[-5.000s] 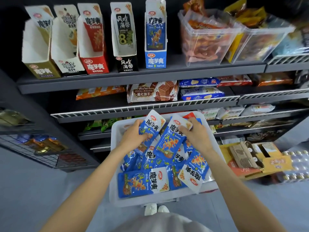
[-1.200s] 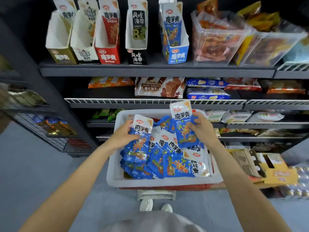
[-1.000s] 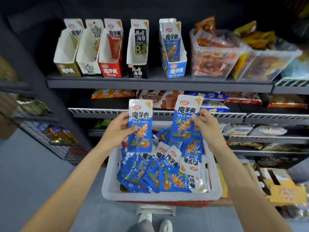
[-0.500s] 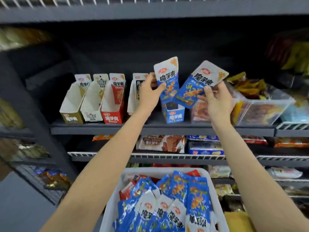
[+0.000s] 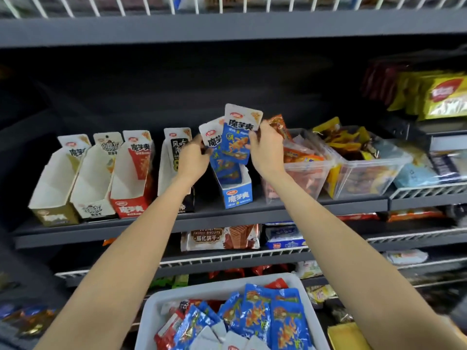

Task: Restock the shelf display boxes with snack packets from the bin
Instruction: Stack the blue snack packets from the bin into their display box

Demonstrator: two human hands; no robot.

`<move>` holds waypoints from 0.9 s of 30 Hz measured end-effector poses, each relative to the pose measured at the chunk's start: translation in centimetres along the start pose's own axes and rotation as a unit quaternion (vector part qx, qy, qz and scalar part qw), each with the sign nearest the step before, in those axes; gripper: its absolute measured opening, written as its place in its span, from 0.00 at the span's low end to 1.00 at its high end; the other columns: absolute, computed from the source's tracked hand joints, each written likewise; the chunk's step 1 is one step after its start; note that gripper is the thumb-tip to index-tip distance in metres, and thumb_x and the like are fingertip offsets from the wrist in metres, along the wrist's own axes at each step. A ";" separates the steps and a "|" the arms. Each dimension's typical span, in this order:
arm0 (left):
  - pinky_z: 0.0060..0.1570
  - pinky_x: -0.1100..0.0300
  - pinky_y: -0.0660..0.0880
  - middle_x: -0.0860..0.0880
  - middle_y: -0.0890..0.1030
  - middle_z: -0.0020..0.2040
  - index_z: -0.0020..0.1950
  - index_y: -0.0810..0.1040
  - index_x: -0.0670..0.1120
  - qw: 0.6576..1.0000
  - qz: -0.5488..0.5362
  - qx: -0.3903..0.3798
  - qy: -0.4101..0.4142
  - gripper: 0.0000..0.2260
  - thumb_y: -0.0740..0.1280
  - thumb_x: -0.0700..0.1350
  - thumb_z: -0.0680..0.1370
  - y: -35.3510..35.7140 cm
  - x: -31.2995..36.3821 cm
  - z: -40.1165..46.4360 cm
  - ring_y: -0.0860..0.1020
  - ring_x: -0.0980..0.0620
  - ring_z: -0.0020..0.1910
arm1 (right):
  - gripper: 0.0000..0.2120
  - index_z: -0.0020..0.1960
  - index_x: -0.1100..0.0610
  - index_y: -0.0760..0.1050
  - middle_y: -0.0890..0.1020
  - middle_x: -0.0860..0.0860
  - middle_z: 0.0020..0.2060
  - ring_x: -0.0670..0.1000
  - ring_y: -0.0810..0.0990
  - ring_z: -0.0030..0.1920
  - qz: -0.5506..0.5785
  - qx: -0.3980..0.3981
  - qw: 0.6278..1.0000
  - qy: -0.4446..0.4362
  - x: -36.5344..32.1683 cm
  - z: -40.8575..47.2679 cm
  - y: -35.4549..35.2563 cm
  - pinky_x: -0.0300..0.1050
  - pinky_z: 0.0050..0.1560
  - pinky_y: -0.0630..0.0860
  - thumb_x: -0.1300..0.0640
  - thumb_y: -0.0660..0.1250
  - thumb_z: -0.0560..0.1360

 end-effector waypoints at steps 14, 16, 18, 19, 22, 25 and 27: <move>0.54 0.57 0.74 0.43 0.78 0.60 0.66 0.71 0.42 0.998 -0.024 -0.044 -0.028 0.21 0.70 0.37 0.73 1.2 -1.3 -0.7 0.78 0.46 0.57 | 0.15 0.63 0.64 0.69 0.74 0.59 0.60 0.57 0.74 0.61 -0.193 -0.070 0.979 0.019 0.7 -0.2 6.4 0.46 0.55 0.72 0.63 0.62 0.77; 0.57 0.56 0.73 0.44 0.75 0.65 0.73 0.64 0.43 0.995 -0.019 -0.081 -0.046 0.31 0.71 0.37 0.72 1.8 -1.4 -1.1 0.77 0.47 0.60 | 0.17 0.64 0.64 0.69 0.73 0.58 0.62 0.58 0.67 0.66 -0.285 -0.094 0.954 0.004 1.4 -0.1 7.7 0.50 0.66 0.64 0.59 0.62 0.77; 0.60 0.54 0.74 0.44 0.75 0.67 0.75 0.61 0.43 0.994 -0.006 -0.092 -0.050 0.33 0.70 0.36 0.72 1.9 -1.5 -1.4 0.76 0.47 0.62 | 0.18 0.65 0.64 0.70 0.74 0.58 0.61 0.59 0.65 0.66 -0.349 -0.102 0.931 -0.016 1.5 -0.2 8.3 0.55 0.69 0.57 0.58 0.62 0.77; 0.60 0.54 0.74 0.44 0.75 0.67 0.75 0.61 0.43 0.995 -0.004 -0.090 -0.049 0.33 0.69 0.36 0.73 1.7 -1.5 -1.5 0.76 0.47 0.62 | 0.18 0.65 0.64 0.68 0.73 0.58 0.62 0.60 0.64 0.66 -0.343 -0.100 0.934 -0.022 1.5 -0.2 8.6 0.55 0.69 0.57 0.58 0.62 0.77; 0.59 0.58 0.73 0.44 0.75 0.66 0.74 0.63 0.43 0.996 -0.007 -0.081 -0.046 0.31 0.69 0.36 0.73 1.0 -1.3 -2.4 0.76 0.49 0.61 | 0.20 0.66 0.64 0.65 0.70 0.60 0.64 0.59 0.65 0.67 -0.161 -0.081 0.983 0.039 2.0 -0.1 8.2 0.48 0.65 0.65 0.66 0.64 0.75; 0.55 0.62 0.70 0.46 0.75 0.67 0.73 0.65 0.43 0.996 -0.001 -0.080 -0.034 0.27 0.68 0.37 0.75 0.3 -1.0 -3.6 0.76 0.50 0.61 | 0.20 0.64 0.62 0.66 0.74 0.59 0.62 0.57 0.72 0.63 -0.041 -0.065 0.994 0.077 3.0 -0.6 8.1 0.47 0.57 0.75 0.69 0.64 0.74; 0.55 0.62 0.70 0.46 0.75 0.67 0.73 0.66 0.44 0.996 0.010 -0.088 -0.023 0.25 0.67 0.39 0.77 0.2 -0.6 -4.1 0.76 0.51 0.62 | 0.24 0.68 0.61 0.64 0.74 0.59 0.63 0.56 0.74 0.64 -0.005 -0.078 0.995 0.067 2.8 -1.3 8.1 0.50 0.58 0.76 0.67 0.65 0.74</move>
Point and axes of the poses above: each hand's wrist, its own z-axis towards the middle knuckle, its own y-axis out of the palm, x = y × z, the point moved 9 cm from there along z, towards the middle knuckle
